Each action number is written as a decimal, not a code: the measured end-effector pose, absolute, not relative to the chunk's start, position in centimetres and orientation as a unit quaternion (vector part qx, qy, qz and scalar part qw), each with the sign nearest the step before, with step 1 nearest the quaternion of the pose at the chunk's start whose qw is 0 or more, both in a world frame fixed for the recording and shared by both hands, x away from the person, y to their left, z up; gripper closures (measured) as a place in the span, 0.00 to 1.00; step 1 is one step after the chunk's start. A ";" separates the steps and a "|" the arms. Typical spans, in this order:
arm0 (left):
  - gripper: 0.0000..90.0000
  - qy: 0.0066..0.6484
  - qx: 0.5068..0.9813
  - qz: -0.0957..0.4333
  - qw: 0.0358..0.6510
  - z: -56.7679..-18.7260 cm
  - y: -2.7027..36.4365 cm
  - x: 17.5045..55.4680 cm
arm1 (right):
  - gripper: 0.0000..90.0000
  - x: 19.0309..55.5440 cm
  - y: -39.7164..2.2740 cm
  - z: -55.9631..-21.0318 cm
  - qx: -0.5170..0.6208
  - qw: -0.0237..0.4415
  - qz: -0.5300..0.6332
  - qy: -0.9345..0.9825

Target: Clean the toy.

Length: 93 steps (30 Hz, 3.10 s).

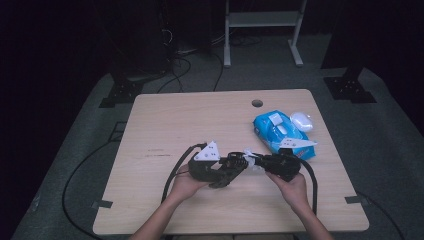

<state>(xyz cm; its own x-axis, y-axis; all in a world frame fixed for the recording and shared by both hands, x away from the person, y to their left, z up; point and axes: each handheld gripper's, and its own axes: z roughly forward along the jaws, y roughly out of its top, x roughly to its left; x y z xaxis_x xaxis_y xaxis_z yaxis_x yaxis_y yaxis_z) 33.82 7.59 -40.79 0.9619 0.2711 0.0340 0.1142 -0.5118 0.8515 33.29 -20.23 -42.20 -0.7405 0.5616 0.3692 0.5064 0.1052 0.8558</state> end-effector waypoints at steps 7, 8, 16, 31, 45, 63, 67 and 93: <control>0.64 0.111 0.864 0.077 0.486 -40.8 7.6 33.8 | 0.90 33.3 -20.2 -42.3 0.366 0.007 0.571 0.735; 0.64 0.110 0.863 0.076 0.486 -40.8 7.6 33.8 | 0.90 33.3 -20.2 -42.3 0.367 0.004 0.574 0.732; 0.64 0.106 0.864 0.073 0.487 -40.8 7.1 33.6 | 0.90 32.6 -20.0 -41.0 0.353 0.011 0.593 0.724; 0.64 0.105 0.864 0.063 0.489 -41.4 7.0 33.7 | 0.90 31.3 -18.5 -39.5 0.323 0.070 0.576 0.748; 0.65 0.098 0.889 0.052 0.443 -43.5 6.7 33.8 | 0.90 30.5 -15.9 -40.2 0.283 0.082 0.540 0.788; 0.65 0.116 0.915 0.042 0.384 -46.5 7.0 35.0 | 0.90 30.7 -14.2 -42.8 0.265 0.122 0.491 0.821; 0.63 0.108 0.923 0.044 0.368 -46.8 6.9 34.9 | 0.90 30.7 -13.9 -43.1 0.264 0.124 0.485 0.824; 0.57 0.108 0.906 0.047 0.407 -45.1 6.3 35.0 | 0.90 31.3 -16.6 -43.0 0.298 0.111 0.472 0.822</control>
